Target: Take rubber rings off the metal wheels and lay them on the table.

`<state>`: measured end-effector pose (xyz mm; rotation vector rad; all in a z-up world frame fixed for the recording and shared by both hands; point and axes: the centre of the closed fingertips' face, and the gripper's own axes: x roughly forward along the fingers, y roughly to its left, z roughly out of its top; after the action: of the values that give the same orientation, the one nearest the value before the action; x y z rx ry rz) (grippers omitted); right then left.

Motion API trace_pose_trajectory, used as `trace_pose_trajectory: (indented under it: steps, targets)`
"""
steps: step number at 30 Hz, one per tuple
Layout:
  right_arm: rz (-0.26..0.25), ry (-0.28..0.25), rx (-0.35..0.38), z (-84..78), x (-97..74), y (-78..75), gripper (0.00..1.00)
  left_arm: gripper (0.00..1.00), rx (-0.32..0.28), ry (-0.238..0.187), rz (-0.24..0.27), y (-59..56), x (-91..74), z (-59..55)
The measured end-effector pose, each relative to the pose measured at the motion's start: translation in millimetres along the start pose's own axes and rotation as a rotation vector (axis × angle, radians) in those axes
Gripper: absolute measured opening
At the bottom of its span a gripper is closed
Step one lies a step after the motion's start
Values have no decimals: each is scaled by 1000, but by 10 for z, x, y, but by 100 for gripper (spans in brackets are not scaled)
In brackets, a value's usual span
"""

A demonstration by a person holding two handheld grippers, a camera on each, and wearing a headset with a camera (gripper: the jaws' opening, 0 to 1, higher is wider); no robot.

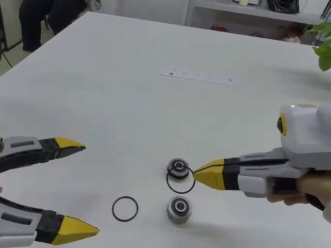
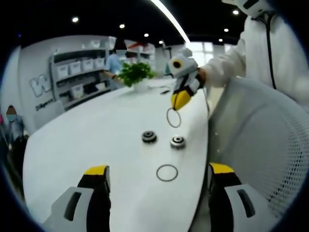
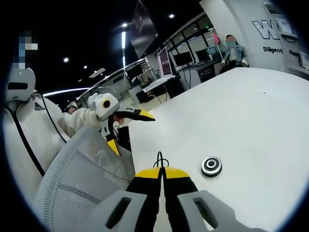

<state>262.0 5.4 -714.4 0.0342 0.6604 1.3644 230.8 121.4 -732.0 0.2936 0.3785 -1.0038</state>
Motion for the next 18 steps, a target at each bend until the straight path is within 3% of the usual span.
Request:
trace_pose_trajectory:
  steps: [18]
  targets:
    - [89, 67, 11, -88, 383, 135, 0, 85, -16, 15, -1, -6, -29, -111]
